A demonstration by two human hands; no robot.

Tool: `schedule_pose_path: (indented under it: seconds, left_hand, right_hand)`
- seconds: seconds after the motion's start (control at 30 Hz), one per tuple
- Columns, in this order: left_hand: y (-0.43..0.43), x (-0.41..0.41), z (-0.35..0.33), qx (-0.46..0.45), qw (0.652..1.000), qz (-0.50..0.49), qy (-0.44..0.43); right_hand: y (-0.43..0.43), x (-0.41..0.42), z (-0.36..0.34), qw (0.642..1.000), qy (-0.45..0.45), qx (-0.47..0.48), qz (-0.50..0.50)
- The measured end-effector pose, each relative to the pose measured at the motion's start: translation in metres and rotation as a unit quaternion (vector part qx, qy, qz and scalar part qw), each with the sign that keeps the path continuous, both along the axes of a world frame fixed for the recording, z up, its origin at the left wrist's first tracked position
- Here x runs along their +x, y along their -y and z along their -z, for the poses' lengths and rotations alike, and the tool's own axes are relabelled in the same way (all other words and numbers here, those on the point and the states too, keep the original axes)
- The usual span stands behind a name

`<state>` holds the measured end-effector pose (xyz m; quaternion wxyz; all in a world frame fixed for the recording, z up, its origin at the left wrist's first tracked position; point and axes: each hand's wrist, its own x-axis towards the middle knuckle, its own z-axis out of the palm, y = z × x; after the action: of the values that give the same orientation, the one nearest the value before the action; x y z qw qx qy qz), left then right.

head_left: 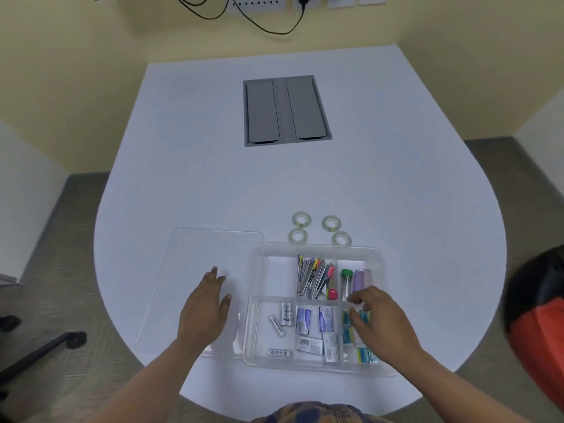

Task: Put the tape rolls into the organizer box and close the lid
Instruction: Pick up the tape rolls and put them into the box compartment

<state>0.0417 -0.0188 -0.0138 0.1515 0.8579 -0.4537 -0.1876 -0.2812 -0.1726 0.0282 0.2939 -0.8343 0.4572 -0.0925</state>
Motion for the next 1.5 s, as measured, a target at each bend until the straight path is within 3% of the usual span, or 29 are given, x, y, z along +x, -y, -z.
schedule_pose_path:
  seconds: [0.13, 0.6, 0.87, 1.17, 1.33, 1.5]
  left_hand:
    - [0.014, 0.009, 0.005, -0.008, 0.999, 0.040, 0.026]
    - [0.021, 0.021, 0.048, 0.120, 0.987, 0.110, -0.007]
    - [0.029, 0.025, 0.054, 0.094, 0.991, 0.094, 0.002]
    - [0.034, 0.023, 0.049, 0.080, 0.993, 0.087, 0.009]
    - [0.036, 0.025, 0.050, 0.080, 0.993, 0.091, 0.003]
    - [0.035, 0.025, 0.050, 0.084, 0.992, 0.091, -0.003]
  right_hand:
    - [0.030, 0.020, -0.015, 1.000, 0.013, 0.007, 0.008]
    - [0.146, 0.084, -0.001, 0.991, -0.095, 0.060, 0.077]
    - [0.172, 0.102, 0.031, 0.969, -0.175, 0.128, 0.116]
    - [0.177, 0.118, 0.034, 0.943, -0.277, 0.130, 0.129]
    - [0.174, 0.118, 0.033, 0.951, -0.251, 0.106, 0.145]
    - [0.158, 0.120, 0.015, 0.980, -0.094, 0.066, 0.165]
